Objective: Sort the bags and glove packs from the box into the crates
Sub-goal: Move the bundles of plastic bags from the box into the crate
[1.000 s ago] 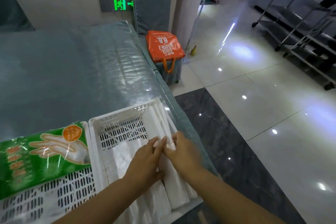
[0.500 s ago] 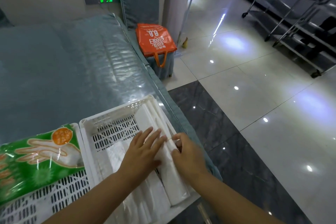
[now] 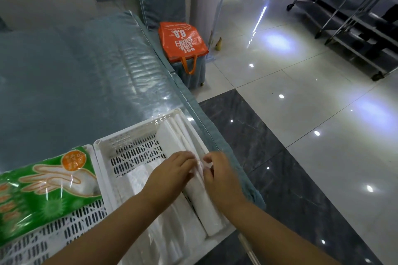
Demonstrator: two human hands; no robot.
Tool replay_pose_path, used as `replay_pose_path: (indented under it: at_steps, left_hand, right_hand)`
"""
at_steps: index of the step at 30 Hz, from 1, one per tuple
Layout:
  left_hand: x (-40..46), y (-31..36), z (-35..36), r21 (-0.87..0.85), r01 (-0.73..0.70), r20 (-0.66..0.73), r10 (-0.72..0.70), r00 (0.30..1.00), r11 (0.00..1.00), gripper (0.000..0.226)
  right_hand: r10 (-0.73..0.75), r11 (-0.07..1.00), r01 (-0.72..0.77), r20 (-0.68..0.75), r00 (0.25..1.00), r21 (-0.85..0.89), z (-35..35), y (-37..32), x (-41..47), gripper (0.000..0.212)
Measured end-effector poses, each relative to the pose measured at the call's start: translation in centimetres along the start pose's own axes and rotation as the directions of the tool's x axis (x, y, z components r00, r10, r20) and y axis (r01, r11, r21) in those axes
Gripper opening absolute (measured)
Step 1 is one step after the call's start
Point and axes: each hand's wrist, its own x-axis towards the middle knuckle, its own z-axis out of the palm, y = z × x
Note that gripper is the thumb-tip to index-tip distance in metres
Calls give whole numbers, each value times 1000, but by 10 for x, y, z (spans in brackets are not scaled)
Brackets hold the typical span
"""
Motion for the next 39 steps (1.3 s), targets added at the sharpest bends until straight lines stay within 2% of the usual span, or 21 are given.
replay_pose_path:
  at_steps: [2,5,9,11,13,17,20,22,25,28,30,32,34,39]
  left_hand:
    - [2,-4,1,44,-55,27,54,998,997,45]
    - [1,-10,5,144,-82,81,71,994,986,57]
    - [2,-14,6,249,-114,84,95,992,962,44]
    - [0,-13,1,279,-126,130,93,987,952,39]
    - [-2,-13,-5,276,-147,209,90,974,950,46]
    - [-5,-17,-13,246,-194,348,100,932,950,54]
    - [0,-21,-16,212,-208,402,109,909,955,49]
    - [4,-20,-15,193,-227,414,131,901,954,39]
    - [13,-17,-11,186,-230,418,134,898,955,33]
    - [21,-13,-7,209,-238,427,130,895,948,35]
    - [23,-13,-4,241,-244,435,120,892,939,38]
    - [23,-13,-1,270,-254,439,116,891,929,42]
    - [24,-14,0,272,-273,455,127,882,923,43]
    - [33,-21,-5,281,-326,528,138,838,902,38]
  right_hand:
    - [19,997,-16,39,999,-79,-6,5,1,8]
    - [-7,977,22,71,997,-210,-11,9,-1,25]
    - [-93,932,109,62,994,-345,-9,9,-3,23]
    - [-88,929,118,99,991,-351,-5,8,-4,22]
    - [-58,938,97,125,990,-333,-1,8,-5,24]
    - [-12,966,37,100,995,-255,3,6,-4,26]
    - [-35,982,49,80,996,-181,5,4,-7,23]
    - [-43,978,60,90,995,-201,6,6,-8,25]
    - [-77,934,102,88,993,-342,2,8,-8,35]
    - [-215,842,223,74,974,-491,-5,7,-10,24]
    - [-214,807,218,73,974,-549,-11,9,-9,16]
    - [-136,866,154,72,988,-475,-19,16,-6,10]
    - [-63,928,82,65,996,-364,-25,28,-6,18]
    - [40,972,-20,81,996,-234,-28,39,-8,10]
